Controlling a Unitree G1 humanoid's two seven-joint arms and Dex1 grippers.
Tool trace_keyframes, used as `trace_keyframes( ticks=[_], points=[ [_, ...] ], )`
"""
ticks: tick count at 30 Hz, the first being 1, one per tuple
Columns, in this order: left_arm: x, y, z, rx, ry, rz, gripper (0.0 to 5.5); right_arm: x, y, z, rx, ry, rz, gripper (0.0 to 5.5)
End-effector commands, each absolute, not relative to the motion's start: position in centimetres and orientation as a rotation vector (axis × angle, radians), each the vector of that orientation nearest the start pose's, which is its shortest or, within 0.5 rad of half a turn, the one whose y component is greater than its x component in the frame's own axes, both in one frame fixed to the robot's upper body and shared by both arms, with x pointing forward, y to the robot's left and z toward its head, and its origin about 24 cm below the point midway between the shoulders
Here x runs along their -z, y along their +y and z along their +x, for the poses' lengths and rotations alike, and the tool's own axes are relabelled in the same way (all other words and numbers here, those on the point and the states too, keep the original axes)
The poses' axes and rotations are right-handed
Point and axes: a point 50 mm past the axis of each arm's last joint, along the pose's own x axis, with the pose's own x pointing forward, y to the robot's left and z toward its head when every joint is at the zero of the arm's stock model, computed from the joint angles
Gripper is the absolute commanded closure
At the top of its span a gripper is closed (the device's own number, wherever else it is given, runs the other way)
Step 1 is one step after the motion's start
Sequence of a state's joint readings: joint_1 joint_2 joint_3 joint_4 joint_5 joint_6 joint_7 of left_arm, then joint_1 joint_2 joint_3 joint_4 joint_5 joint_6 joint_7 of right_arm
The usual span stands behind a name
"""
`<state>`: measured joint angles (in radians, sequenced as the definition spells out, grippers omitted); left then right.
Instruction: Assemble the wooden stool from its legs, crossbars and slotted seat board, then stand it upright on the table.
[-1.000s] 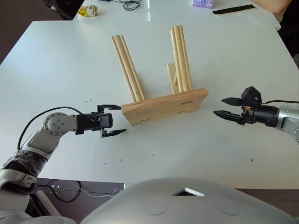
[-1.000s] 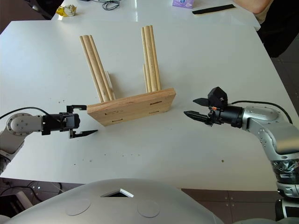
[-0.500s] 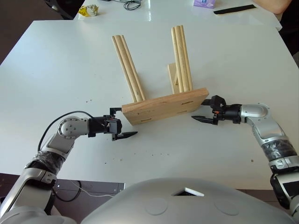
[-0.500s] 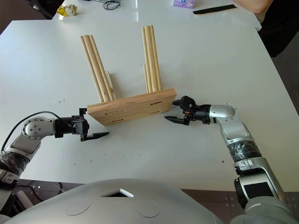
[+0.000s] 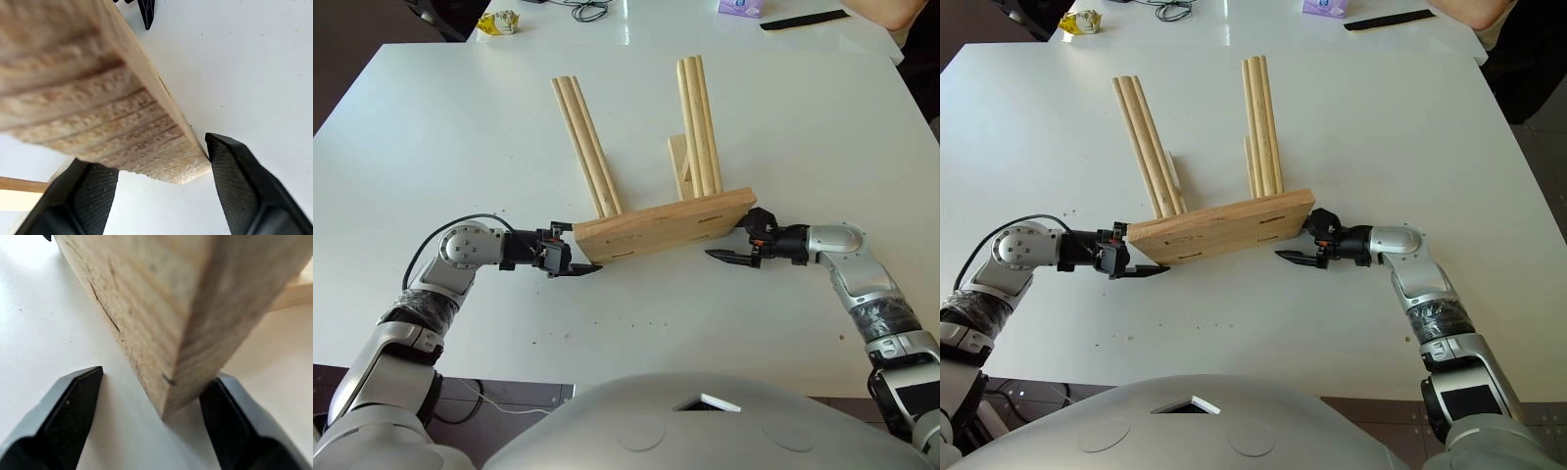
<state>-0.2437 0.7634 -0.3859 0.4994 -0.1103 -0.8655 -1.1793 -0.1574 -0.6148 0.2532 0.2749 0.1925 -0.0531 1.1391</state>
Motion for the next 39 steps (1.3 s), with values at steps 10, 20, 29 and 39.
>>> trace_keyframes(
  ticks=[10, 20, 29, 39],
  points=[
    [-3.2, 20.4, 22.1, 1.585, 0.005, 0.851, 3.74, -4.8, -18.6, 21.4, -1.365, 0.375, -0.318, 3.96],
    [-6.2, 19.6, 22.3, 1.648, 0.084, 0.729, 3.75, -6.6, -17.9, 20.0, -1.254, 0.371, -0.155, 3.97],
    [-11.0, 19.3, 22.5, 1.604, 0.224, 0.543, 3.75, -10.3, -19.0, 17.2, -0.945, 0.566, -0.025, 3.95],
    [-19.1, 19.1, 20.3, 1.673, 0.628, 0.012, 3.75, -15.2, -19.8, 13.9, -1.142, 0.667, 0.383, 3.91]
  ],
)
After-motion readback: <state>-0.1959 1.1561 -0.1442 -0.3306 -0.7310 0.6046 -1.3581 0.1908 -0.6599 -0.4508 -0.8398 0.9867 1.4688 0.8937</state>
